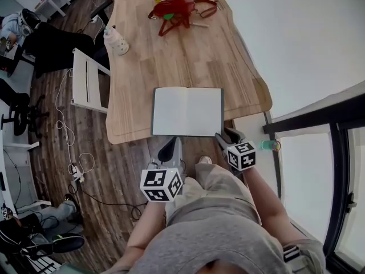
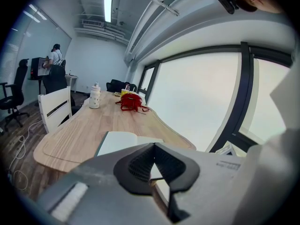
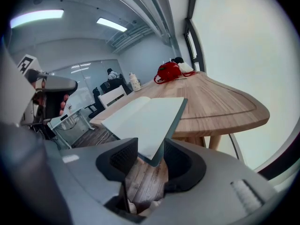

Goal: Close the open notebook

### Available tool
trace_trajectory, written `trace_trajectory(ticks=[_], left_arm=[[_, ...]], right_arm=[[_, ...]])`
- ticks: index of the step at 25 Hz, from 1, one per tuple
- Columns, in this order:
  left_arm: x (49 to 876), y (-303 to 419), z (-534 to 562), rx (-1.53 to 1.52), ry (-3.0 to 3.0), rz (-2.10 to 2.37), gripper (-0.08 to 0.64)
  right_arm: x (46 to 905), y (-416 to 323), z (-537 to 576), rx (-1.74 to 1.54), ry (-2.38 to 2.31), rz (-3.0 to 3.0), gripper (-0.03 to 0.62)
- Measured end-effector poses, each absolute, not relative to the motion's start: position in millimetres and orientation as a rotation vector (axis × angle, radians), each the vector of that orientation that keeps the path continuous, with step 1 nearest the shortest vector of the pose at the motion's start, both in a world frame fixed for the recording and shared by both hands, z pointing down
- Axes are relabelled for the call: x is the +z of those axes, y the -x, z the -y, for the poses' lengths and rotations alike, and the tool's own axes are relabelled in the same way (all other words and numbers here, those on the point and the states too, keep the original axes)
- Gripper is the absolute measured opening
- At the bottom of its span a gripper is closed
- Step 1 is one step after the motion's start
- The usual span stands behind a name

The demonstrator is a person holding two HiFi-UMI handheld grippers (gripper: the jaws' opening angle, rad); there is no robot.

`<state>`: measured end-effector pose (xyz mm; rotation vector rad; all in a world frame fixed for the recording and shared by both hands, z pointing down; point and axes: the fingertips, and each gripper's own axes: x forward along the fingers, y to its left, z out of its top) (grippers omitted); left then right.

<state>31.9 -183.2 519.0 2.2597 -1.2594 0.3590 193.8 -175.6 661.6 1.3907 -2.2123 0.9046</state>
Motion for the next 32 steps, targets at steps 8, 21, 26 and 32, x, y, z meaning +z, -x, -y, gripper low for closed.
trace_trajectory(ticks=[8,21,26,32], left_arm=[[526,-29,182,0.384,-2.244,1.269,0.005],[523,-26,185,0.364,-2.239,1.29,0.005],[522,-25,187,0.358,-2.242,1.296,0.005],[519,-29,185,0.346,-2.251,1.296,0.005]], right_arm=[[681,-193,176,0.995,-1.358,2.204,0.216],[687,-183,175,1.186,-1.268,2.245,0.212],[684,-184,175,1.178,-1.278,2.242,0.216],[665,-186,176,1.229,-1.304,2.288,0.188]])
